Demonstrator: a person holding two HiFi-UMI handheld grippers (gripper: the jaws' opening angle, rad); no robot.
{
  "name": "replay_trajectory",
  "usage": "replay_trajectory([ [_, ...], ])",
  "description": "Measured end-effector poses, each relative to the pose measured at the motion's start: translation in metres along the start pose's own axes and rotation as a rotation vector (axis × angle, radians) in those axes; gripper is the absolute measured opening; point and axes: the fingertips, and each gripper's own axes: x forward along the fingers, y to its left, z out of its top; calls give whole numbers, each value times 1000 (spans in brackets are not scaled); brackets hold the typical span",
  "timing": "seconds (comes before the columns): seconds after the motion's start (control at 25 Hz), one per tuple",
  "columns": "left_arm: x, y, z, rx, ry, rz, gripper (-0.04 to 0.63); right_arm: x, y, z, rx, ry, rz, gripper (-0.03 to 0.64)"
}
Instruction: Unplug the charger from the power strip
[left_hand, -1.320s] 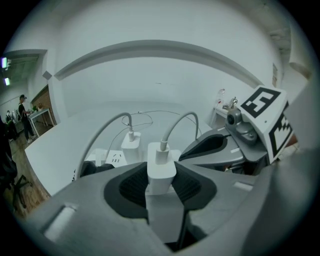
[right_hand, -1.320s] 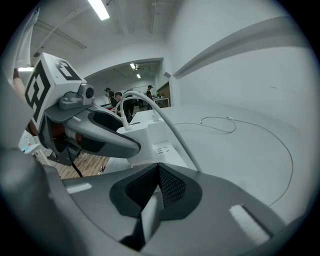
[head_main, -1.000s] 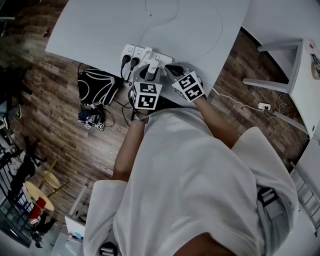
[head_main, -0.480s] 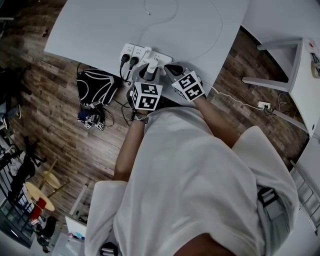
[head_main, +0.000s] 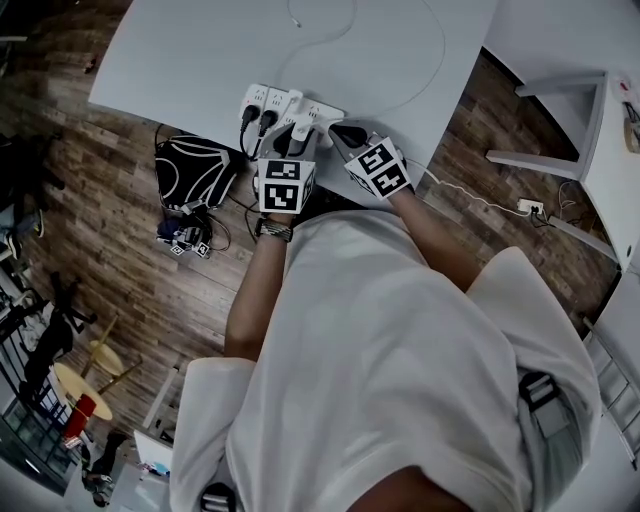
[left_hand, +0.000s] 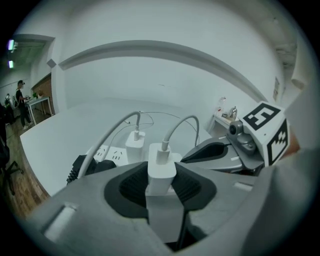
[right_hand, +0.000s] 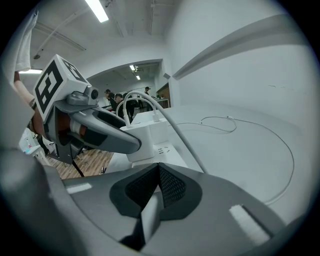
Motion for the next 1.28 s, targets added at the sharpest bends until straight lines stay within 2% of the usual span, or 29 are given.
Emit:
replay_trajectory([
  [0.2,-1,0,0,17,1,5,144,0,1,0,0,-5,0,2],
  [0.36,0,-4,0,134,8,42,144,-1,0,-1,-1,-8,-1,2],
  [0.48,0,-5,0,157,12,53,144,0,0,0,-2,-11,-2,2],
  [0.6,-1,-4,-1,113,5,40,144,-1,1,-1,-1,-11,0,2],
  [0.72,-2,0,0,-8,-17,5,144,0,1,-1,-1,-11,1,2],
  [0.8,-2,1,2,-54,-26,-12,146,0,0,0,-2,-12,0,2],
  [1.08,-2,1,2,-41,-30,2,146,-1,0,0,-7,-18,-2,2],
  [1.16,-3,0,2,-9,-25,15,144,-1,0,0,-9,-19,-4,2],
  [1.28,-1,-4,3,113,3,52,143,-1,0,0,-10,-19,-4,2],
])
